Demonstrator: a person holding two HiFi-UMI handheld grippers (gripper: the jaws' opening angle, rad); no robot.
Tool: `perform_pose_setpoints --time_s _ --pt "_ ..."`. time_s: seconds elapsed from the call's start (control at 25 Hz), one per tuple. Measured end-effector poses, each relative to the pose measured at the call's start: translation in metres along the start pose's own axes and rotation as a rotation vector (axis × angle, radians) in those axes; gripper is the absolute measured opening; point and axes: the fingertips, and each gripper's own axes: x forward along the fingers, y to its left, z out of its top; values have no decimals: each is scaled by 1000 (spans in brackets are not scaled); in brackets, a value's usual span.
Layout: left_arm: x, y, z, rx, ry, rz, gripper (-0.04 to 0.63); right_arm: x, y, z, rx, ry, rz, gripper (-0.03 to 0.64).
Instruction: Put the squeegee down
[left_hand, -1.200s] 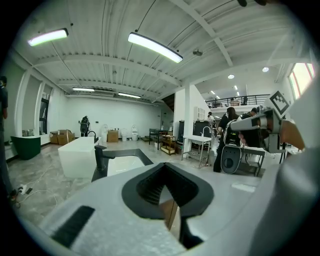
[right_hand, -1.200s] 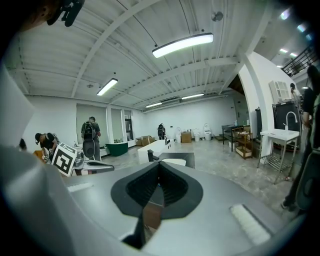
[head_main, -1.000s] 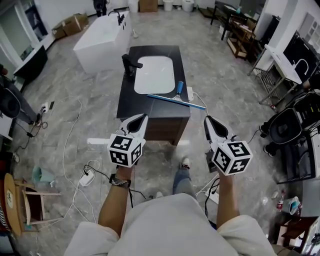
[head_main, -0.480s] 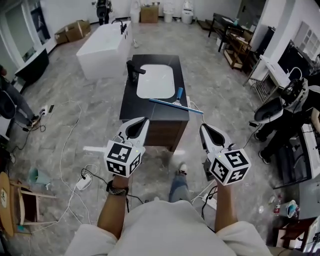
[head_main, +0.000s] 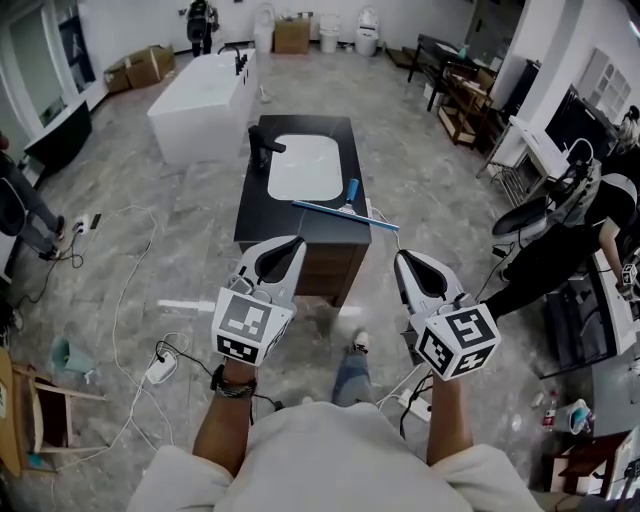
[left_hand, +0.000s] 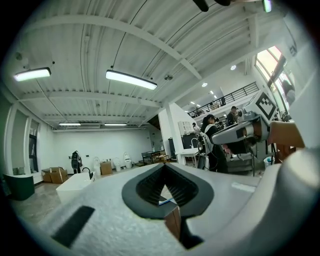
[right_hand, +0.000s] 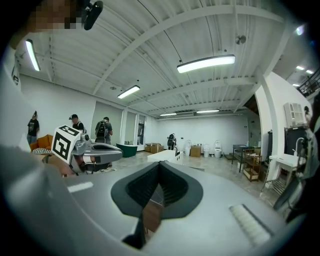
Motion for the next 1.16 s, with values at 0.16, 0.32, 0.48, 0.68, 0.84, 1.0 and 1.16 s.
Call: perform_pose_setpoints --time_s 0.16,0.32,0.48,0.68,0.84,1.0,1.16 --pt "-2 -1 4 -5 -6 -5 6 -4 4 -1 -8 9 0 5" --pt "-3 -7 6 -1 -6 -15 6 -9 4 -4 -12 21 -8 5" --pt "-4 -11 7 -2 -7 -27 6 -13 3 -6 -14 20 -18 5" --pt "-4 -17 7 -10 -8 -38 6 -18 3 -6 -9 14 -18 5" --pt "-1 -23 7 -4 -6 -56 6 -17 1 -8 -4 13 -19 5" --pt "1 -24 7 -3 -5 -64 6 -15 1 -8 -6 12 -15 5" --pt "4 -23 6 -4 -5 -68 6 -12 -2 -10 -4 15 -10 5"
